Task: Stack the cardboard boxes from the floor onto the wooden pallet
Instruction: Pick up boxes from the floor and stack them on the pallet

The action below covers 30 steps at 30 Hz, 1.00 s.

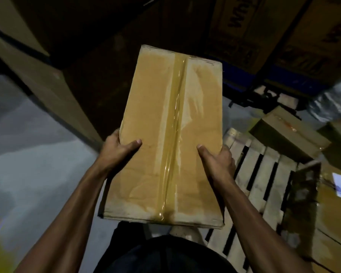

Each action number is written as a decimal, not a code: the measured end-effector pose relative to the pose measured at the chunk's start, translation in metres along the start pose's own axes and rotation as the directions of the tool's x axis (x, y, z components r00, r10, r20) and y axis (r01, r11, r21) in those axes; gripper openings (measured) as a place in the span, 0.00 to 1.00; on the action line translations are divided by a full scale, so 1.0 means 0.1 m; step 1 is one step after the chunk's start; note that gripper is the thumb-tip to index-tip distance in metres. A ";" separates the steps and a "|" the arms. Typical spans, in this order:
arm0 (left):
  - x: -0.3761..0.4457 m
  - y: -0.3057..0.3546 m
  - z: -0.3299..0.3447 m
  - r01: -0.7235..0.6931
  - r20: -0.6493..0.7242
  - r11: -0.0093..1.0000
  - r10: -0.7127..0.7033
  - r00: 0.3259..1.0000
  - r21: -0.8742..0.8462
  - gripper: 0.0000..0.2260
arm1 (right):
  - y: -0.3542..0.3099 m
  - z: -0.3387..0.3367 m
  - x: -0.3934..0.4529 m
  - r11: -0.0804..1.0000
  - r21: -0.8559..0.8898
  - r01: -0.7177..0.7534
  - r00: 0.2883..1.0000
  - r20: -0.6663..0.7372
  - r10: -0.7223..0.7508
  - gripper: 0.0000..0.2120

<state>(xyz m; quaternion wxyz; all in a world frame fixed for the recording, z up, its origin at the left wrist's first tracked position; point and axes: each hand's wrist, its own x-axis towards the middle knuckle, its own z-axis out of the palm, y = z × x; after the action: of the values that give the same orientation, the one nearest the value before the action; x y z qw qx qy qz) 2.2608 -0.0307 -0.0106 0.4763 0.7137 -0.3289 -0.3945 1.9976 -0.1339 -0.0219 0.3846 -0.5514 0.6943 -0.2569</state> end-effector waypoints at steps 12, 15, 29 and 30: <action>2.49 0.60 0.02 -0.048 0.429 0.991 -0.009 0.903 0.122 0.28 | -0.77 0.65 0.85 0.950 0.082 -0.300 0.895 -0.321 0.310 0.31; 2.86 0.80 0.37 -0.107 0.526 0.986 0.024 0.850 0.127 0.19 | -0.82 0.60 1.03 0.918 0.147 -0.368 0.828 -0.397 0.396 0.32; 4.69 1.61 2.73 -0.395 0.821 0.897 0.070 0.567 0.197 0.23 | -0.58 0.05 2.81 0.766 0.433 -0.475 0.539 -0.544 0.643 0.31; 4.79 1.69 2.90 -0.412 0.831 0.890 0.074 0.551 0.194 0.22 | -0.58 -0.02 2.95 0.753 0.454 -0.476 0.520 -0.545 0.658 0.30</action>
<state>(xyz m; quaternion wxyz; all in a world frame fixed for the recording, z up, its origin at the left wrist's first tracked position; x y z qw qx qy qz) 2.2171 -0.6138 -0.0396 0.1835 0.4782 -0.6730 -0.5337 2.0007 -0.4334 -0.0489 0.2328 -0.1063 0.8879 -0.3823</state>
